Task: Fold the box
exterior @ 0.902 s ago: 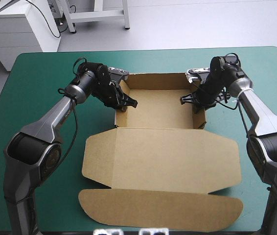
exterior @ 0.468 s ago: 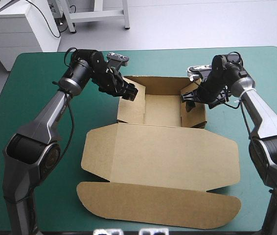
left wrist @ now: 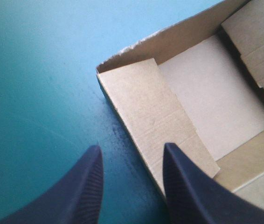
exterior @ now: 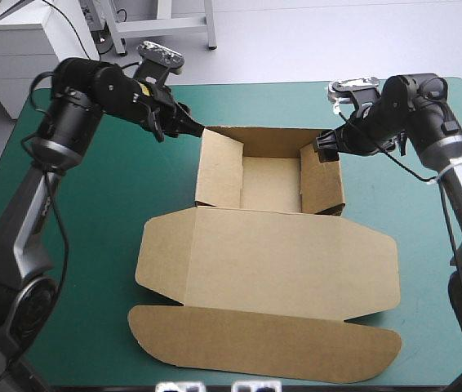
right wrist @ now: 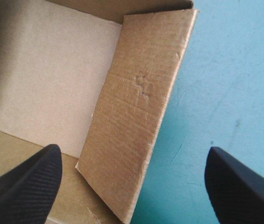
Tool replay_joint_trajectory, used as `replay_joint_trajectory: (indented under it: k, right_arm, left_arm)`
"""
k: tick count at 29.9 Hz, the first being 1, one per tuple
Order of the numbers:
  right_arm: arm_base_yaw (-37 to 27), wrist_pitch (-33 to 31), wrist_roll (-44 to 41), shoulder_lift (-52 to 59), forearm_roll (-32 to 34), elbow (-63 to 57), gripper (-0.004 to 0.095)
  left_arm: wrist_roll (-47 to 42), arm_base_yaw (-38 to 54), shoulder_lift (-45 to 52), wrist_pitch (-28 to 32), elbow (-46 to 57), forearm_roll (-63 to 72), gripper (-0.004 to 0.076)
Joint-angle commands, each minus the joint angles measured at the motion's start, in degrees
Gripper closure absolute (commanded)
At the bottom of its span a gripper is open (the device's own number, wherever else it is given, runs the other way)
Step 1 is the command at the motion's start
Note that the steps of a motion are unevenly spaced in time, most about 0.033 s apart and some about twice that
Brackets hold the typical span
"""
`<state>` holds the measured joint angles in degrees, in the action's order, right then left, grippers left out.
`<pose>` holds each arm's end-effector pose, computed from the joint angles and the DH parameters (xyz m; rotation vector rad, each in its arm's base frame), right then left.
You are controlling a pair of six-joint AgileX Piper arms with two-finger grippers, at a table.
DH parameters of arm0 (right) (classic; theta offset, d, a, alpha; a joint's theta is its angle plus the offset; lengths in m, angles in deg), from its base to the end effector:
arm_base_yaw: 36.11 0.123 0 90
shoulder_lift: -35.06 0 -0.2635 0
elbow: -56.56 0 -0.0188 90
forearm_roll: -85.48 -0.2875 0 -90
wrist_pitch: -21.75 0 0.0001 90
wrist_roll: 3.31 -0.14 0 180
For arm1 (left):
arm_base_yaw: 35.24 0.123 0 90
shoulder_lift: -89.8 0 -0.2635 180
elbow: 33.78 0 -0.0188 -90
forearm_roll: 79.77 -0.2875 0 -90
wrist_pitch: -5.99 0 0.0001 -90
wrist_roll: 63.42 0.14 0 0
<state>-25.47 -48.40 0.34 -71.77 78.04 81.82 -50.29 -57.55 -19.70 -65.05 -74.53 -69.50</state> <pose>0.4136 0.0951 0.3137 -0.3120 2.6308 0.2171 0.3968 -0.1884 0.3881 0.7475 2.3241 -0.3043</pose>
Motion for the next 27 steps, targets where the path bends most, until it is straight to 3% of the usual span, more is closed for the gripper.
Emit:
replay_joint_trajectory:
  k: [1,8,13,27]
  right_arm:
    - [-0.3,2.2,0.5,4.2,0.1,1.7,0.0145]
    - [-0.3,2.4,0.2,3.6,1.1,1.7,0.0146]
    - [-0.3,3.0,0.2,2.2,1.1,1.7,0.0146]
    - [-0.3,3.0,-0.1,-5.0,0.7,1.7,0.0167]
  left_arm:
    - [2.5,-0.1,7.6,-2.7,-1.9,1.2,0.0552]
    - [3.4,-0.1,17.4,-2.8,0.5,-5.5,0.0729]
    - [3.4,-0.1,24.7,-2.8,10.7,-9.5,0.0732]
    - [0.3,-0.1,42.6,-0.2,55.5,-12.2,0.0732]
